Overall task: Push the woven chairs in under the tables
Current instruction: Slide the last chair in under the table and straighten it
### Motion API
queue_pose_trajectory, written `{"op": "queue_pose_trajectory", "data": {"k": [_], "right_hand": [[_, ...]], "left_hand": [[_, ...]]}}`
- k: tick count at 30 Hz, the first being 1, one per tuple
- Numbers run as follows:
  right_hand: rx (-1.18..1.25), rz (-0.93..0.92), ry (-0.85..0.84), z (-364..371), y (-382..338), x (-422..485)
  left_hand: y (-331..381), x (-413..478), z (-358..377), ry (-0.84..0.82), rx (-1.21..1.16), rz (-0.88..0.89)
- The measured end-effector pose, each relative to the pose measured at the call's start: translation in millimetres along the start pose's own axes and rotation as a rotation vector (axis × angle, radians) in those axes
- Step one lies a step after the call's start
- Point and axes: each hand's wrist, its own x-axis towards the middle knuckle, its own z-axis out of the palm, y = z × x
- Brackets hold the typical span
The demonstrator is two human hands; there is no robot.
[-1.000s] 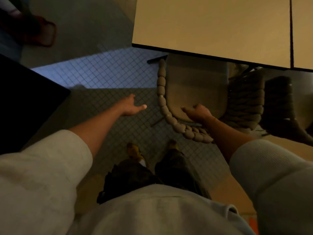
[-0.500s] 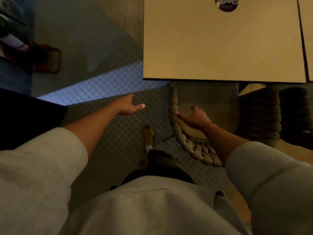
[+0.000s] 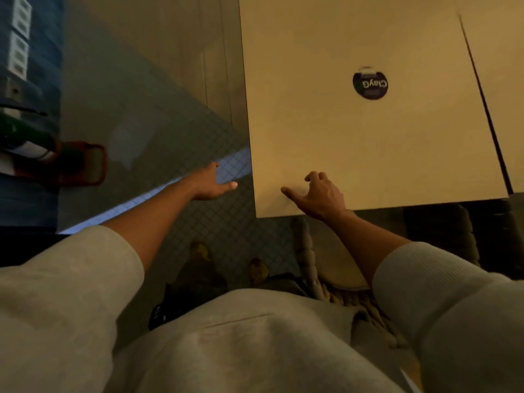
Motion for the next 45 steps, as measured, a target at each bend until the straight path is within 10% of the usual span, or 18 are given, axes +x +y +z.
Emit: {"op": "queue_pose_trajectory", "data": {"k": [21, 45], "right_hand": [[0.205, 0.083, 0.041, -109.3, -336.4, 285.1], [0.585, 0.486, 0.005, -309.5, -375.8, 673.2]], "left_hand": [[-107.4, 192.0, -406.1, 0.163, 0.306, 0.152], [90.8, 552.9, -759.2, 0.003, 0.418, 0.344]]}}
